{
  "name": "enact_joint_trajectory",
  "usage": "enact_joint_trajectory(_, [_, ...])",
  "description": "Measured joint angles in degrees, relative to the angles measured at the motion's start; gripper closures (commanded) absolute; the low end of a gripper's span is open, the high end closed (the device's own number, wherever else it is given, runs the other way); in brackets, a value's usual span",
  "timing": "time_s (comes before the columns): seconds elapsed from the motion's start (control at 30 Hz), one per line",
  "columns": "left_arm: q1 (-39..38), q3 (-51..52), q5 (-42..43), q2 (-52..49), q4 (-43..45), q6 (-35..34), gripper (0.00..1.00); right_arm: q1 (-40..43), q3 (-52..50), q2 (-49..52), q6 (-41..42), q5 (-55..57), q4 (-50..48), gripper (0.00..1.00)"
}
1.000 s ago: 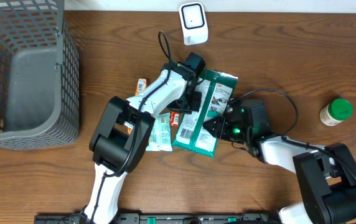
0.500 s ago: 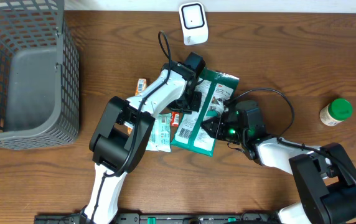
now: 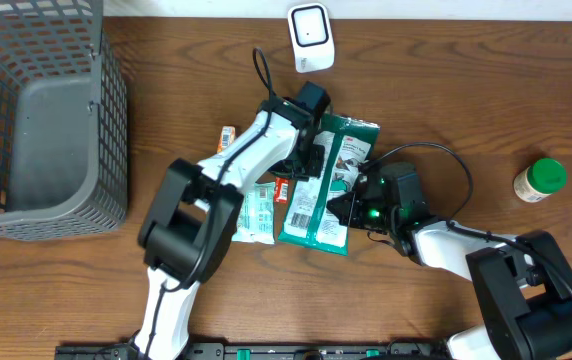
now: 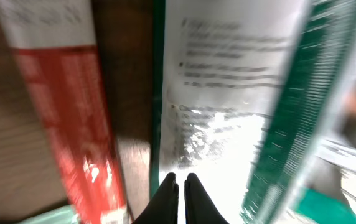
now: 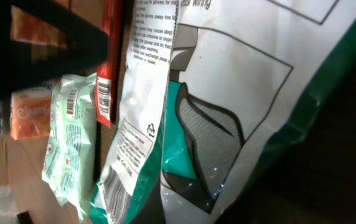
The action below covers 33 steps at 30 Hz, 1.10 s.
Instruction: Scan the item barcode
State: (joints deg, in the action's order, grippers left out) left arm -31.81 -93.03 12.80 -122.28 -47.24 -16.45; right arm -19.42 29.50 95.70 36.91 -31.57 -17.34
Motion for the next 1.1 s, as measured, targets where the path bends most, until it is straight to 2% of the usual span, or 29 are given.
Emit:
enact_joint_trajectory(0.27, [2.3,0.1,0.0,19.5,-0.9,-0.1,0.88,2.7,0.0,-6.7,-5.9,-4.1,3.8,0.99])
enact_joint_trajectory(0.47, [8.1,0.1,-2.2,33.1,-4.7,-1.2,0.88,4.0,2.1,-13.4,-12.5,-5.0,19.0,0.99])
enact_joint_trajectory(0.6, [13.8,0.1,-5.7,40.0,-9.2,-1.8,0.88,4.2,8.1,-15.6,-17.9,-3.2,32.7,0.99])
enact_joint_trajectory(0.73, [18.7,0.0,-7.6,43.0,-17.2,-2.4,0.88,4.2,14.1,-16.0,-22.4,1.7,41.3,0.99])
enact_joint_trajectory(0.9, [23.0,0.0,-12.0,41.8,-29.2,-3.9,0.89,4.2,15.8,-16.1,-25.5,5.6,43.0,0.99])
enact_joint_trajectory(1.1, [29.4,0.0,-18.7,41.2,-32.4,-4.9,0.89,4.2,15.8,-16.1,-27.1,7.5,43.5,0.99])
